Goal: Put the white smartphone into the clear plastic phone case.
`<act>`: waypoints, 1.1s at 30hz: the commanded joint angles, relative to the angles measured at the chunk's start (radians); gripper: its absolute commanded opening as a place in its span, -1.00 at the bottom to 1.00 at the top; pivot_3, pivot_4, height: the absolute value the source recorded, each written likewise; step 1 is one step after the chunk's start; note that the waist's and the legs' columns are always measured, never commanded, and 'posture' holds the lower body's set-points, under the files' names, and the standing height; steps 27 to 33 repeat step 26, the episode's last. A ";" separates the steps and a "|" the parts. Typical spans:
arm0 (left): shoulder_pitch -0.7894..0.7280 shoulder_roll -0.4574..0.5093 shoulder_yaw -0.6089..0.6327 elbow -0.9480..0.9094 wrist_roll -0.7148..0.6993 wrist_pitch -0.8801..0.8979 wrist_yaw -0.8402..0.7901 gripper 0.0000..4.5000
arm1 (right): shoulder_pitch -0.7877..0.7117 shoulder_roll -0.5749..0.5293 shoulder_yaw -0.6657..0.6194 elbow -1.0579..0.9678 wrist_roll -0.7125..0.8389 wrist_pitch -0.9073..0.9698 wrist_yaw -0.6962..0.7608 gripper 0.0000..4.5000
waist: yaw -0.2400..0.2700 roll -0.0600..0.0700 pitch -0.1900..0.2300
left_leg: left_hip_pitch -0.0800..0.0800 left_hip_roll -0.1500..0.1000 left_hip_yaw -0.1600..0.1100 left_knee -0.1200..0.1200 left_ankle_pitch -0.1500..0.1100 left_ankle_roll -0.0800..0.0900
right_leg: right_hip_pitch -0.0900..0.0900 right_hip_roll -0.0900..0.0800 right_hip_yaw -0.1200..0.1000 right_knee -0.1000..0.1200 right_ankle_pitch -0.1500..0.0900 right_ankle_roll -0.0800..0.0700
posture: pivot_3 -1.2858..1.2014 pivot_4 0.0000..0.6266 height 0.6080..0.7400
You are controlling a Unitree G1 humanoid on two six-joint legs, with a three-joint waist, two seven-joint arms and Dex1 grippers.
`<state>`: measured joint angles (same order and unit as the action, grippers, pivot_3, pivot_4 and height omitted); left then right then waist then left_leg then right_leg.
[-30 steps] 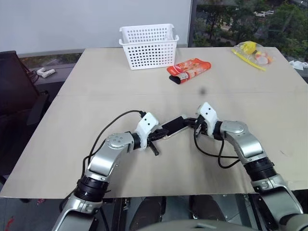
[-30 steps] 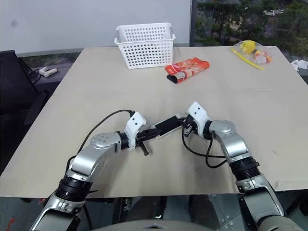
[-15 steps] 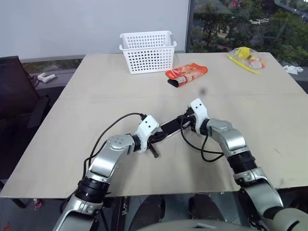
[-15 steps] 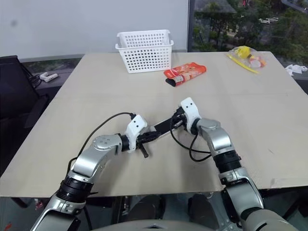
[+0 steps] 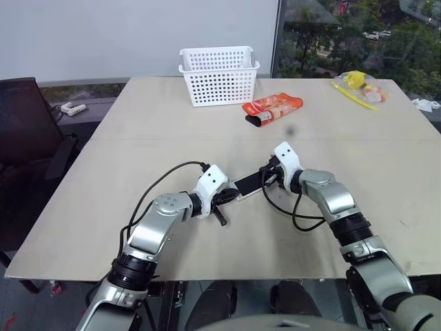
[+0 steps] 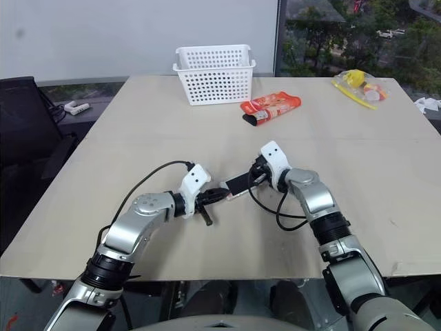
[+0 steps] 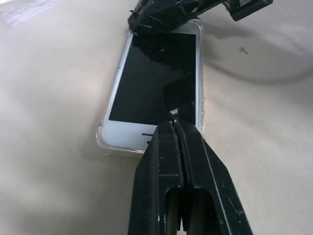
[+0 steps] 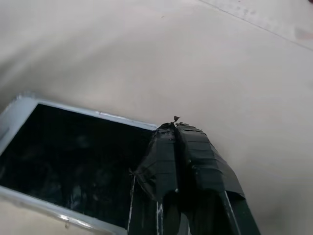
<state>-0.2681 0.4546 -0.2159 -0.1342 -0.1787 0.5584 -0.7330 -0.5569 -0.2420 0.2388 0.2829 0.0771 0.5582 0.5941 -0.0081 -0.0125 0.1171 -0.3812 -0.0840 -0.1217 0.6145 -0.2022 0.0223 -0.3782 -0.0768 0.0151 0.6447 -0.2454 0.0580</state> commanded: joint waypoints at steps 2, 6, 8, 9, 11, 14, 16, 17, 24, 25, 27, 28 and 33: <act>-0.001 -0.024 0.028 -0.020 -0.019 -0.037 0.015 -1.00 | 0.161 -0.064 0.054 0.055 -0.035 -0.053 0.061 -0.99 | 0.004 0.000 0.000 | -0.001 0.000 -0.001 -0.001 0.000 0.000 | 0.000 0.000 -0.001 -0.004 0.000 0.000 | 0.03 -0.52 1.00; 0.019 -0.041 0.102 -0.086 -0.089 -0.073 0.000 -1.00 | 0.190 -0.058 -0.052 -0.041 0.084 -0.323 0.174 -0.72 | 0.003 0.001 0.008 | -0.005 0.000 -0.002 -0.002 -0.001 0.002 | -0.002 0.000 -0.004 -0.007 -0.002 0.003 | 0.03 -0.52 1.00; 0.038 -0.023 0.130 -0.114 -0.104 -0.095 -0.012 -0.75 | 0.198 -0.070 -0.099 -0.094 0.149 -0.354 0.233 -0.37 | -0.004 0.004 0.012 | -0.017 0.000 -0.001 -0.002 0.000 0.002 | -0.014 0.000 -0.004 -0.007 0.001 0.007 | 0.03 -0.52 1.00; 0.051 -0.006 0.147 -0.130 -0.113 -0.103 -0.024 -0.60 | 0.201 -0.083 -0.120 -0.117 0.175 -0.362 0.257 -0.16 | -0.006 0.004 0.015 | -0.020 0.000 -0.001 -0.002 0.001 0.004 | -0.018 0.001 -0.003 -0.005 0.004 0.004 | 0.03 -0.52 1.00; 0.077 0.033 0.192 -0.158 -0.126 -0.121 -0.035 -0.21 | 0.212 -0.124 -0.168 -0.167 0.236 -0.360 0.314 0.26 | -0.006 0.007 0.024 | -0.021 0.000 -0.001 -0.003 0.002 0.006 | -0.021 0.002 -0.003 -0.003 0.004 0.003 | 0.03 -0.52 1.00; 0.107 0.080 0.255 -0.176 -0.141 -0.144 -0.039 0.43 | 0.226 -0.188 -0.213 -0.205 0.293 -0.351 0.379 0.90 | -0.004 0.009 0.030 | -0.035 0.000 -0.001 -0.004 0.002 0.005 | -0.035 0.002 -0.002 -0.002 0.004 0.002 | 0.03 -0.52 1.00; 0.143 0.124 0.310 -0.176 -0.149 -0.155 -0.051 0.82 | 0.243 -0.250 -0.260 -0.198 0.322 -0.374 0.438 1.00 | -0.004 0.009 0.033 | -0.035 0.000 0.000 -0.004 0.005 0.002 | -0.036 0.002 -0.002 -0.002 0.004 0.002 | 0.03 -0.52 1.00; 0.177 0.149 0.337 -0.181 -0.161 -0.160 -0.072 0.98 | 0.251 -0.282 -0.288 -0.167 0.328 -0.404 0.471 1.00 | -0.004 0.009 0.035 | -0.035 0.000 0.000 -0.004 0.004 0.002 | -0.035 0.002 -0.001 -0.002 0.004 0.002 | 0.03 -0.52 1.00; 0.354 0.221 0.434 -0.163 -0.193 -0.222 -0.141 0.98 | 0.241 -0.435 -0.366 0.056 0.326 -0.502 0.627 1.00 | -0.001 0.009 0.048 | -0.035 0.000 0.004 -0.004 0.002 0.007 | -0.035 0.000 0.000 -0.004 0.004 0.002 | 0.03 -0.52 1.00; 0.366 0.228 0.441 -0.147 -0.186 -0.246 -0.152 0.98 | 0.236 -0.459 -0.365 0.064 0.333 -0.474 0.654 1.00 | -0.001 0.009 0.050 | -0.035 0.000 0.003 -0.003 0.002 0.007 | -0.035 0.000 -0.001 -0.004 0.004 0.002 | 0.03 -0.52 1.00; 0.375 0.233 0.445 -0.135 -0.180 -0.264 -0.160 0.98 | 0.232 -0.476 -0.364 0.071 0.338 -0.455 0.672 1.00 | -0.001 0.009 0.050 | -0.035 0.001 0.003 -0.003 0.002 0.007 | -0.035 0.000 -0.001 -0.003 0.004 0.002 | 0.03 -0.52 1.00; 0.375 0.233 0.445 -0.135 -0.180 -0.264 -0.160 0.98 | 0.232 -0.476 -0.364 0.071 0.338 -0.455 0.672 1.00 | -0.001 0.009 0.050 | -0.035 0.001 0.003 -0.003 0.002 0.007 | -0.035 0.000 -0.001 -0.003 0.004 0.002 | 0.03 -0.52 1.00; 0.375 0.233 0.445 -0.135 -0.180 -0.264 -0.160 0.98 | 0.232 -0.476 -0.364 0.071 0.338 -0.455 0.672 1.00 | -0.001 0.009 0.050 | -0.035 0.001 0.003 -0.003 0.002 0.007 | -0.035 0.000 -0.001 -0.003 0.004 0.002 | 0.03 -0.52 1.00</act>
